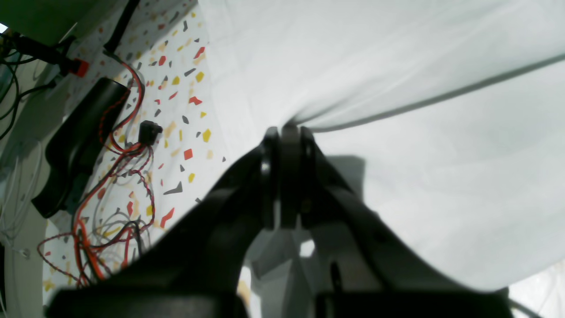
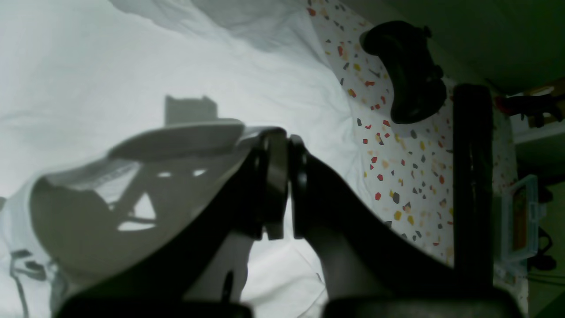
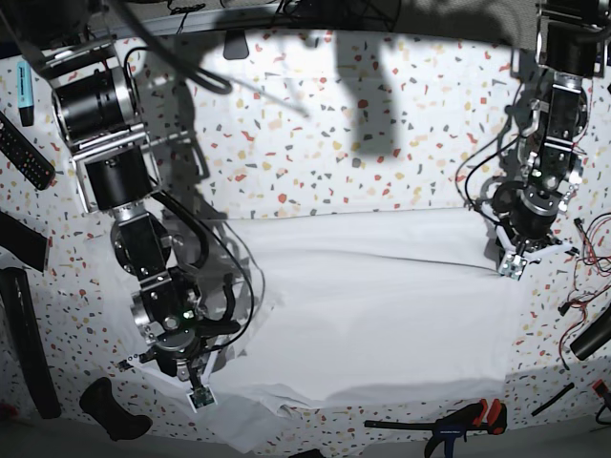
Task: Fold the T-shirt properly
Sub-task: 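Lift the hem with both grippers and pull it toward the collar, then lower the hem onto the shirt and open both grippers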
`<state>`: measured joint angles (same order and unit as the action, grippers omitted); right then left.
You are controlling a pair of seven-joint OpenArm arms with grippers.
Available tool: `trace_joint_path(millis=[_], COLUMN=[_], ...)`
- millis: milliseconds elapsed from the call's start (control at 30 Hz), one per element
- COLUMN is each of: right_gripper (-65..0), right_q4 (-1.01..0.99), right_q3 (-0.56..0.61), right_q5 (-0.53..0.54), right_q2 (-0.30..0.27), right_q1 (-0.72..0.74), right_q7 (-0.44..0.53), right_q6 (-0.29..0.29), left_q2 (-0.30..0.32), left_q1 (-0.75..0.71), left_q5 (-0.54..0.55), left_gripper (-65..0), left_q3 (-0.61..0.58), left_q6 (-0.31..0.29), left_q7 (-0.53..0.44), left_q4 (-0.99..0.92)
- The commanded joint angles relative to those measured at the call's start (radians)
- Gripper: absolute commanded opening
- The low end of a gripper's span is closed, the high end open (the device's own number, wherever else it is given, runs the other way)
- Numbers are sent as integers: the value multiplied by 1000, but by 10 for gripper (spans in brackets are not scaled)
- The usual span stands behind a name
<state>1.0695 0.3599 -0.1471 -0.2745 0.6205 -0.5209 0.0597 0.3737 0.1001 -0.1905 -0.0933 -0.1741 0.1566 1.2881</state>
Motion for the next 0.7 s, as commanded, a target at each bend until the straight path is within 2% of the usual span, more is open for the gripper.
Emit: trace_joint_path(millis=[0, 133, 167, 267, 333, 500, 600, 667], right_gripper=[-650, -650, -614, -429, -368, -365, -365, -365], right_q4=[16, 16, 16, 16, 16, 16, 17, 17], right_q3=[-6, -6, -6, -6, -6, -6, -6, -6], right_q5=[-6, -6, -7, -6, -6, -6, 11, 31], right_q2=[-5, -6, -6, -5, -5, -5, -2, -3], right_q1=[37, 38, 38, 39, 39, 39, 42, 42], right_q7=[26, 74, 111, 211, 217, 206, 111, 97], right_q6=[-15, -15, -15, -16, -15, -15, -15, -16], left_q2=[15, 14, 14, 14, 15, 14, 14, 14], left_q1=[21, 19, 19, 19, 19, 19, 19, 19], left_q5=[0, 0, 0, 0, 0, 0, 0, 0], left_gripper=[-650, -650, -650, -650, -650, -650, -650, -650], left_q3=[6, 6, 6, 6, 6, 6, 6, 6], left_q6=[21, 21, 21, 21, 21, 21, 21, 21], left_q7=[-29, -30, -30, -30, -30, -30, -29, -29], left_q4=[15, 15, 15, 15, 15, 15, 15, 15])
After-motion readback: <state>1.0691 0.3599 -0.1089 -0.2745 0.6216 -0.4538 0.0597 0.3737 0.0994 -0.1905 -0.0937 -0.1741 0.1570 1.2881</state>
